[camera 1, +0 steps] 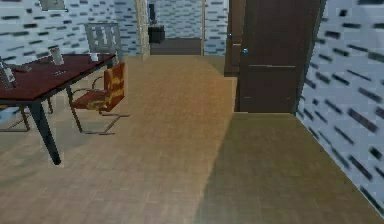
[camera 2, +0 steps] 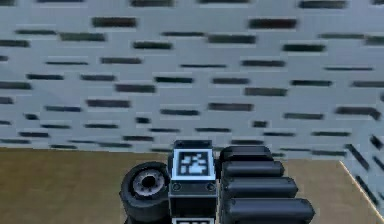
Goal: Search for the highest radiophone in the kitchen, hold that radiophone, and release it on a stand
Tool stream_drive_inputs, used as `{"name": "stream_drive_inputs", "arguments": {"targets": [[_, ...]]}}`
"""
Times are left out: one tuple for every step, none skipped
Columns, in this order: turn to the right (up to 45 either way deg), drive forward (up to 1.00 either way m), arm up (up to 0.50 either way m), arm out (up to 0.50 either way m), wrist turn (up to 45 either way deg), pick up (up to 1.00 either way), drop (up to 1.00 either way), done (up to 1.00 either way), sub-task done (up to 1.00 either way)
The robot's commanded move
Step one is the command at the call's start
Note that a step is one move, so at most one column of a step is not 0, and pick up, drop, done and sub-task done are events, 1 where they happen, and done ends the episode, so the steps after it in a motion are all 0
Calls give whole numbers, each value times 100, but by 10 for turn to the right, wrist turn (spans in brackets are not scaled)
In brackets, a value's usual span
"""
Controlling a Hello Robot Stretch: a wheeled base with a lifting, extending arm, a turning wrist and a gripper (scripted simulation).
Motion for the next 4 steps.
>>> {"name": "stream_drive_inputs", "arguments": {"targets": [[-30,0,0,0,0,0,0,0,0],[0,100,0,0,0,0,0,0,0],[0,100,0,0,0,0,0,0,0],[0,100,0,0,0,0,0,0,0]]}}
